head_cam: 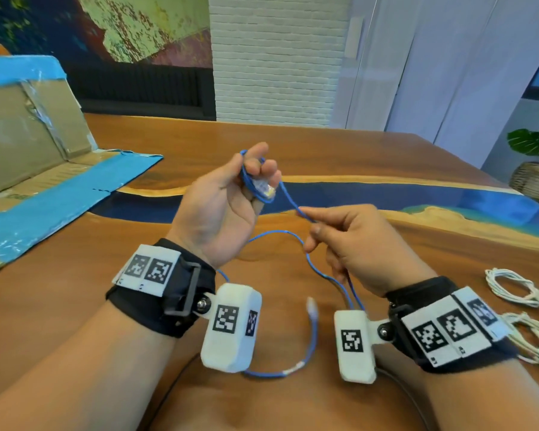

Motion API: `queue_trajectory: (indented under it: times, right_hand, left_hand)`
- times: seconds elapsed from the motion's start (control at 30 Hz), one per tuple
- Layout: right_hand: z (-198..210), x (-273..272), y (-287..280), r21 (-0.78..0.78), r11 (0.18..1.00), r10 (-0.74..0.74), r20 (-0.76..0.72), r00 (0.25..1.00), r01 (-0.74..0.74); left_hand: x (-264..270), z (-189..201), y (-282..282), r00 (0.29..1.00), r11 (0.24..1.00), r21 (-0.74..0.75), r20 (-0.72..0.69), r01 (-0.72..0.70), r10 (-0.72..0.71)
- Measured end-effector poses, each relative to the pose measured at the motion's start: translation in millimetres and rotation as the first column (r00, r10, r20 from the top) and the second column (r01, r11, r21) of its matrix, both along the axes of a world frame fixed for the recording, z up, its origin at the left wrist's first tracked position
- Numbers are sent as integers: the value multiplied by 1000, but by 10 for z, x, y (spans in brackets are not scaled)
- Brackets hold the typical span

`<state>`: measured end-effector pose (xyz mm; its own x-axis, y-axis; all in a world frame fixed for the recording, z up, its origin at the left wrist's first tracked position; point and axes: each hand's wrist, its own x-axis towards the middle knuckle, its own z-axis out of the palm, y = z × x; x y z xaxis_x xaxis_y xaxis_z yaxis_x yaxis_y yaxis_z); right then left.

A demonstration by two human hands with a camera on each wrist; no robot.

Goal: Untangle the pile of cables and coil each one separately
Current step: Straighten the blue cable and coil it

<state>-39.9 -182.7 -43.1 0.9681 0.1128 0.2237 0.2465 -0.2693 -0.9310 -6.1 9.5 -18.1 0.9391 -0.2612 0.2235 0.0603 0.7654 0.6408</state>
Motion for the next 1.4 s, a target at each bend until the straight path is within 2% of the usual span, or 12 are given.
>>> queue_trajectory:
  times: [0.1, 0.17, 0.27, 0.37, 0.43, 0.53, 0.7, 0.77, 0.93, 1.07, 1.27, 1.4]
  right_hand:
    - [2, -43, 127, -292, 954, 79, 21, 997, -70]
    - [-1, -74, 166, -373, 917, 142, -24, 990, -141]
    - [-5, -112, 199, -344, 922, 166, -66, 984, -179]
    - [31, -81, 143, -195, 978, 88, 77, 993, -71]
    - [55, -36, 33, -68, 998, 15, 206, 978, -1]
    - [61, -25, -38, 52, 999, -5, 282, 959, -10]
    - [53, 29, -154, 137, 989, -86, 243, 966, 53]
    - [50, 54, -223, 221, 973, -106, 173, 979, 66]
    - [-40, 88, -95, 396, 917, -15, -62, 998, 39]
    - [-101, 100, -60, 345, 937, -15, -132, 991, 61]
    - [-78, 99, -33, 363, 931, -16, -72, 997, 42]
    - [-76, 40, 8, -83, 997, 4, -4, 1000, -5]
  left_hand:
    - [22, -82, -95, 986, 981, 96, 29, -166, 164]
    - [9, -128, -143, 973, 934, 272, 69, -230, 220]
    - [-2, -191, -171, 947, 694, 644, 240, -321, 215]
    - [-12, -221, -150, 947, 397, 862, 310, -316, 81]
    - [-46, -209, -134, 967, 343, 913, 252, -221, -47]
    - [-122, -155, -125, 976, 417, 907, 138, -56, -169]
    - [-145, -55, -24, 974, 713, 676, -30, 186, -226]
    - [-120, -23, 31, 969, 818, 524, -72, 239, -237]
    - [-140, 38, -28, 969, 940, 235, -52, 248, -243]
    - [-47, 74, 85, 988, 989, -3, -37, 148, -148]
    - [3, 50, 130, 996, 991, -126, -79, 39, -49]
    - [-5, 25, 72, 995, 982, -186, -103, -19, 0]
